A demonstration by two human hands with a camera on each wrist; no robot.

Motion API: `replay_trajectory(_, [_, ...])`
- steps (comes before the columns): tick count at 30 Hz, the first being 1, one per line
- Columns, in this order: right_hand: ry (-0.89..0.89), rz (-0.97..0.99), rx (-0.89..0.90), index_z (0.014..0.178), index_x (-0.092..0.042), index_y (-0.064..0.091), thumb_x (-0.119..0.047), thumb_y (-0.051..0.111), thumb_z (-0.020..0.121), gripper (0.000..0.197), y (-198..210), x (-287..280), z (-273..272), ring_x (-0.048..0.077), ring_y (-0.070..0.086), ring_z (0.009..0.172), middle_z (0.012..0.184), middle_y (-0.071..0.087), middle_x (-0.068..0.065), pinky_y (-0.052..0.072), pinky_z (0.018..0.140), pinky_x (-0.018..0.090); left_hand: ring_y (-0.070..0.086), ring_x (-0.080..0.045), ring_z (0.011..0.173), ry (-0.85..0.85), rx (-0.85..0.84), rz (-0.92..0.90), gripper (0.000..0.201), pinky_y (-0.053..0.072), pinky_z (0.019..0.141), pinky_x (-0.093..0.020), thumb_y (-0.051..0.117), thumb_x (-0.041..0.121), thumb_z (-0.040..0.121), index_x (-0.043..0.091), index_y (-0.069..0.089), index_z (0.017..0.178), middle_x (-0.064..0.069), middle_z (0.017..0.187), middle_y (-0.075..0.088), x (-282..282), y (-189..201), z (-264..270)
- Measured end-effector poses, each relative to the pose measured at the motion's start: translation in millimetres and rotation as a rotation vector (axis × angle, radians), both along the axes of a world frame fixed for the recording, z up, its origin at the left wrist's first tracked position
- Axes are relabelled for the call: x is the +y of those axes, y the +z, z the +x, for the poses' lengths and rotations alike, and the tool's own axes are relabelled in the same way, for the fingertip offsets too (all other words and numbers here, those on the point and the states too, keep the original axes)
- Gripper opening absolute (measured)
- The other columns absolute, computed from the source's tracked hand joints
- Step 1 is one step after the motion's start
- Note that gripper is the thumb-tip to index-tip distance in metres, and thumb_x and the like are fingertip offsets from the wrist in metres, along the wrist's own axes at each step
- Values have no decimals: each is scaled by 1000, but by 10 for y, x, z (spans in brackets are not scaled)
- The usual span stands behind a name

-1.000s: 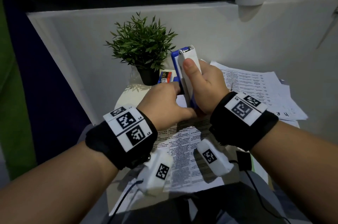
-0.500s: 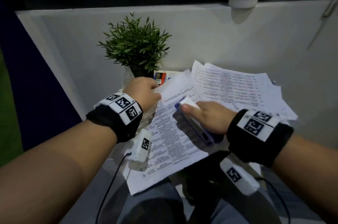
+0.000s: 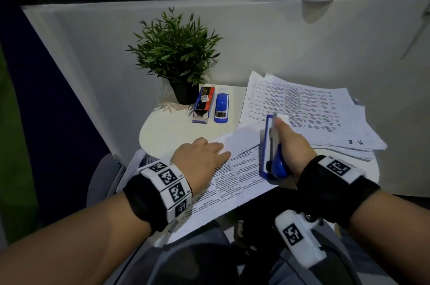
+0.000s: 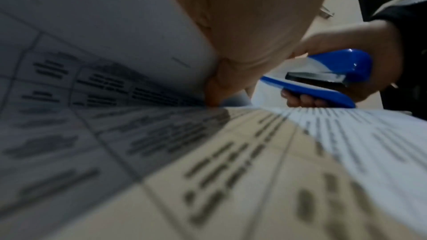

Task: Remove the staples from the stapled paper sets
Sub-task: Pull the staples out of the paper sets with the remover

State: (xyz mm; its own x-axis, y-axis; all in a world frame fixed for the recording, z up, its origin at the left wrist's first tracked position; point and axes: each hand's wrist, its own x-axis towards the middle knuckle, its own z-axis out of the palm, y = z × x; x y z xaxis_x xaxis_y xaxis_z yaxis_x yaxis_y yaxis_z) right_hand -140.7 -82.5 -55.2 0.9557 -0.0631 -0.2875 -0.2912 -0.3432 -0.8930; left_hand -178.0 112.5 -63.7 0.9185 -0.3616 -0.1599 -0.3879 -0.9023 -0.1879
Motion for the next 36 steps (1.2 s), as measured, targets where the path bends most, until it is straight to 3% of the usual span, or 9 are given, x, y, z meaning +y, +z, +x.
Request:
replay_trajectory(2, [-60,-44,-92,112,-7,59,-76,38,73,82,32,-23,19,31,59,98,107,63,12,47,88,40,32,-22,126,9,-5,15,60,40,89,-33,41,14,95,34,17,146,8,152,21,-24,-49,-2])
replay_trajectory(4, [-34,-157,-203,95,-11,59,-64,40,87,57,147,-26,32,28,58,86,92,62,8,42,70,31,32,-23,125,19,-14,0,61,40,88,-33,42,13,94,34,19,146,8,151,23,-39,-54,5])
replay_trajectory(7, [275,-451,-165,77,-11,56,-61,44,89,52,300,74,87,25,57,75,81,61,8,40,63,28,29,-23,127,26,-20,-10,62,36,93,-34,45,17,94,36,20,147,9,151,23,-30,-59,13])
replay_trajectory(11, [488,-778,4,117,-6,58,-62,44,89,63,200,232,240,28,54,109,120,60,13,38,83,28,25,-23,128,40,-59,-74,60,27,102,-36,45,18,92,39,23,143,9,149,23,-2,-109,-23])
replay_trajectory(15, [386,-747,-3,134,-7,39,-62,50,85,74,74,261,325,31,51,118,132,52,13,38,86,32,29,-24,117,92,-27,-110,70,30,96,-36,50,13,83,38,20,142,8,139,27,-38,-99,11])
replay_trajectory(25, [339,-704,-47,128,-8,40,-62,47,87,68,-6,184,316,29,53,110,124,56,12,34,75,30,31,-22,111,70,11,-46,79,31,90,-31,52,13,83,43,13,144,7,128,30,32,-52,50])
replay_trajectory(31, [369,-654,16,129,-7,39,-57,50,86,66,29,148,302,30,51,110,124,53,12,34,76,30,36,-23,115,285,-32,-132,78,37,91,-34,53,13,82,30,14,147,2,132,32,249,-64,-51])
replay_trajectory(34, [378,-590,57,107,-8,50,-41,57,85,40,147,145,325,26,52,93,106,54,10,33,61,26,48,-23,111,371,4,-171,59,45,86,-36,48,15,87,24,30,142,-1,126,47,385,-12,-68])
replay_trajectory(36, [363,-544,53,84,-9,55,-33,60,84,25,250,124,374,22,54,75,90,57,9,32,54,24,55,-19,92,423,-21,-226,39,44,68,-31,46,9,86,26,50,121,2,106,57,482,57,-100])
